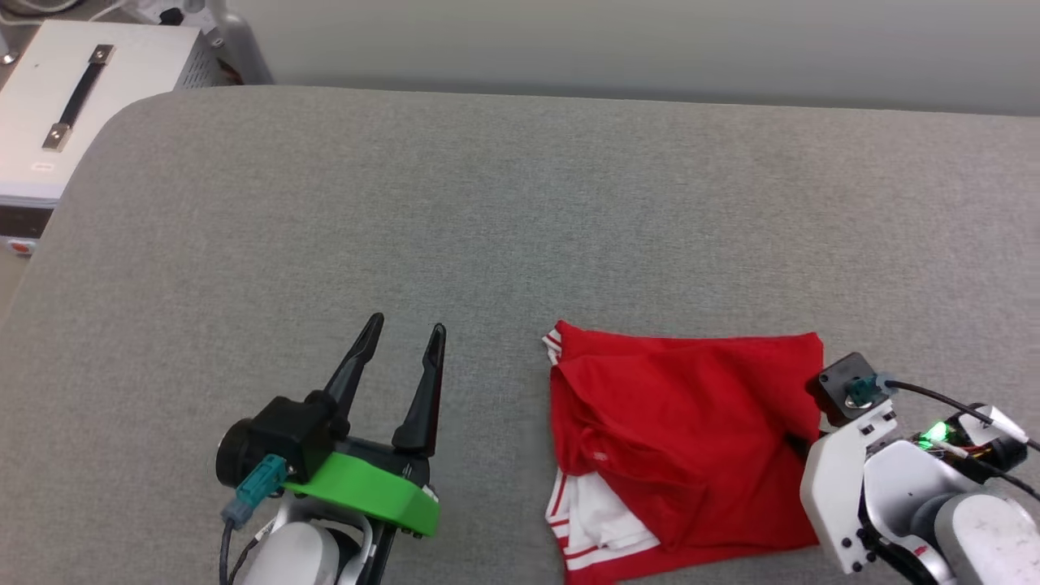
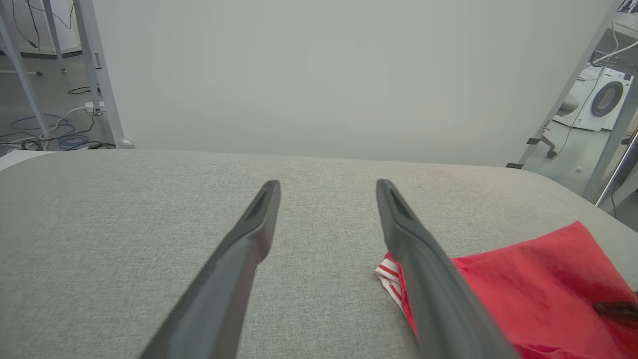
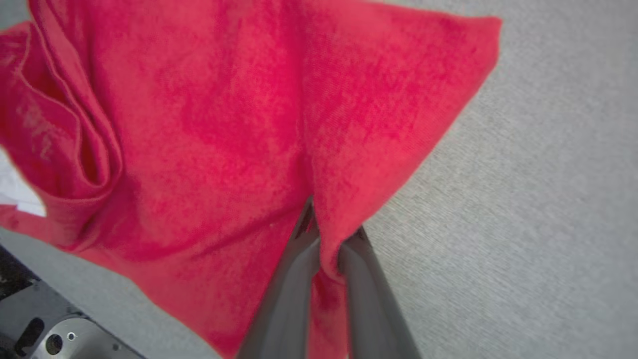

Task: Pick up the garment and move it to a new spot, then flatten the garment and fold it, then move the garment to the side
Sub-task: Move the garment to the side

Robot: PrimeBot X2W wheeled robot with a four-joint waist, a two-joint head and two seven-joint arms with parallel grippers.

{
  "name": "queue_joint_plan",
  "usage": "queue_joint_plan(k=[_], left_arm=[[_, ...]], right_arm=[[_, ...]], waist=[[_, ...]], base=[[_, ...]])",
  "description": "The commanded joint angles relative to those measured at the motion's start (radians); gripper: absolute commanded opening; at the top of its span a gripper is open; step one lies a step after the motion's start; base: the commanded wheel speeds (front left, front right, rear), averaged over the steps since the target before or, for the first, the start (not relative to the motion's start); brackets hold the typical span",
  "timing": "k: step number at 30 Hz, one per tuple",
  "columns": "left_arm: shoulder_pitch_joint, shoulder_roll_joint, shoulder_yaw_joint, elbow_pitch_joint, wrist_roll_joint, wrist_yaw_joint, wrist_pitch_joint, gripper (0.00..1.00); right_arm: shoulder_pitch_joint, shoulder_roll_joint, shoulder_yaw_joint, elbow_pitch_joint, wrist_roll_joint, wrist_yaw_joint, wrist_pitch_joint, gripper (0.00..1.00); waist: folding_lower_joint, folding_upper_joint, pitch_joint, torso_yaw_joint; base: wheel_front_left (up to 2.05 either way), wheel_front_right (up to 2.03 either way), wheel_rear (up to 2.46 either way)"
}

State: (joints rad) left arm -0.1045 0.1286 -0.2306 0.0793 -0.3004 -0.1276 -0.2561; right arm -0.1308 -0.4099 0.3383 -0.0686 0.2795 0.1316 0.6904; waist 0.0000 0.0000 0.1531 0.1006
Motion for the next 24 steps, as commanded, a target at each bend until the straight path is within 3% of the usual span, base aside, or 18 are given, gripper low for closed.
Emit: queue_joint_plan(k=[1, 13, 19, 24], left_arm=[[0.006, 0.006, -0.011, -0.006, -0.005, -0.003, -0.006, 1.00], [-0.049, 0.002, -0.141, -0.032, 0.011, -0.003, -0.006, 1.00], [-0.114, 0.010, -0.202, -0.049, 0.029, -0.003, -0.006, 1.00], [-0.199, 0.033, -0.258, -0.056, 0.052, -0.003, -0.006, 1.00]], right_arm=[[-0.025, -0.044, 0.012, -0.020, -0.004, -0.001, -0.004, 0.00], [-0.119, -0.455, 0.147, -0.069, 0.030, -0.001, -0.047, 0.00], [-0.173, -0.549, 0.152, -0.039, 0.055, -0.001, -0.114, 0.00], [-0.233, -0.560, 0.114, 0.057, 0.029, -0.001, -0.207, 0.00]], waist=[[0.0000, 0.0000, -0.021, -0.061], [0.0000, 0.0000, 0.054, -0.232], [0.0000, 0.0000, 0.157, -0.304], [0.0000, 0.0000, 0.273, -0.344]], base=[[0.00, 0.00, 0.00], [0.00, 0.00, 0.00], [0.00, 0.00, 0.00], [0.00, 0.00, 0.00]])
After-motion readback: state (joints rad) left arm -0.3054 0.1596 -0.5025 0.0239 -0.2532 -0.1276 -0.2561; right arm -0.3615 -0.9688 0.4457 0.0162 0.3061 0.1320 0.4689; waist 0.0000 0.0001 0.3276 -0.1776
